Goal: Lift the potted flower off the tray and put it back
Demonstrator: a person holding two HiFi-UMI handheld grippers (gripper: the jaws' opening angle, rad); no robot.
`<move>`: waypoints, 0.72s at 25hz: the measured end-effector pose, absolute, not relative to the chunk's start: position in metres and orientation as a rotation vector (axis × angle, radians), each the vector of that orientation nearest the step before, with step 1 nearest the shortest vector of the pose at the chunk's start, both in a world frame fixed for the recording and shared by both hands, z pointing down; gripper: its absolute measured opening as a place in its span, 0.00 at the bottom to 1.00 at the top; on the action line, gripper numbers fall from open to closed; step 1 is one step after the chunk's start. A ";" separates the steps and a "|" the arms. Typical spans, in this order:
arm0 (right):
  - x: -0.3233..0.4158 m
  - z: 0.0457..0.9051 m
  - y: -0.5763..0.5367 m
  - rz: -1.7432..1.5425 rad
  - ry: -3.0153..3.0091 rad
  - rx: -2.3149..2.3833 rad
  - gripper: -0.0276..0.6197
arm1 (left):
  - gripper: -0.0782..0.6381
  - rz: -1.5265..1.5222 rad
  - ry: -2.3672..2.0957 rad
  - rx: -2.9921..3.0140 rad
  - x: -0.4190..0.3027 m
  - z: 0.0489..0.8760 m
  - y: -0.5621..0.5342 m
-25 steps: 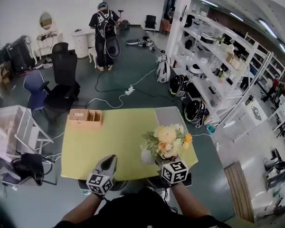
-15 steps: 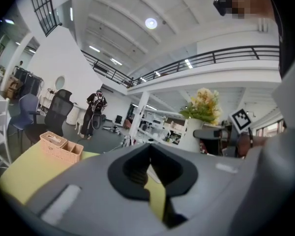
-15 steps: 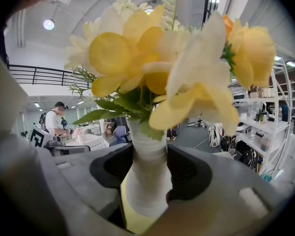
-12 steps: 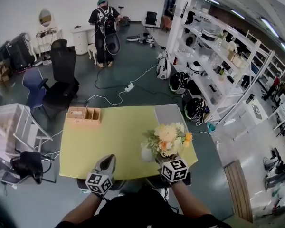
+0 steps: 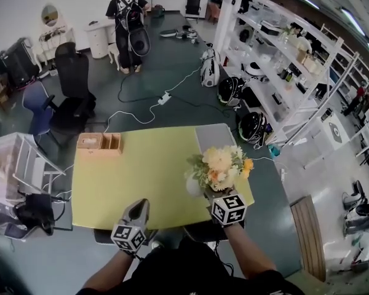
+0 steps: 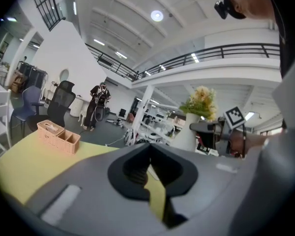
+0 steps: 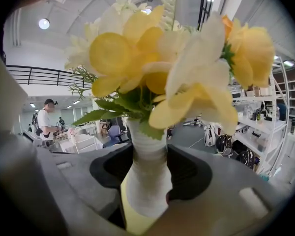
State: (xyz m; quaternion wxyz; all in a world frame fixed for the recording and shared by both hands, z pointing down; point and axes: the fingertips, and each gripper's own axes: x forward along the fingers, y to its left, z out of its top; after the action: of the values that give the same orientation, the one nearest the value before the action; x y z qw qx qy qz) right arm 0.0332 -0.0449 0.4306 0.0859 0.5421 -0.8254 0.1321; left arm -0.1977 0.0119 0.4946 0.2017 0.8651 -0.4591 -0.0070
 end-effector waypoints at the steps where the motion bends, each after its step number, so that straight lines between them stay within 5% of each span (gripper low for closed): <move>1: 0.041 0.432 -0.054 0.395 -2.458 1.620 0.38 | 0.12 -0.008 -1.283 2.408 -0.192 0.498 0.009; 18: 0.166 0.495 -0.220 0.401 -2.449 1.632 0.38 | 0.12 0.148 -1.422 2.211 -0.132 0.570 -0.050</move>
State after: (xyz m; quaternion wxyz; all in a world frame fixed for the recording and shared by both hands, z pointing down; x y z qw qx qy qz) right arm 0.1661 -0.2199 0.4947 0.0857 0.5475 -0.8215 0.1345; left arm -0.1323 -0.0496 0.5701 0.2516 0.8128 -0.5226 0.0545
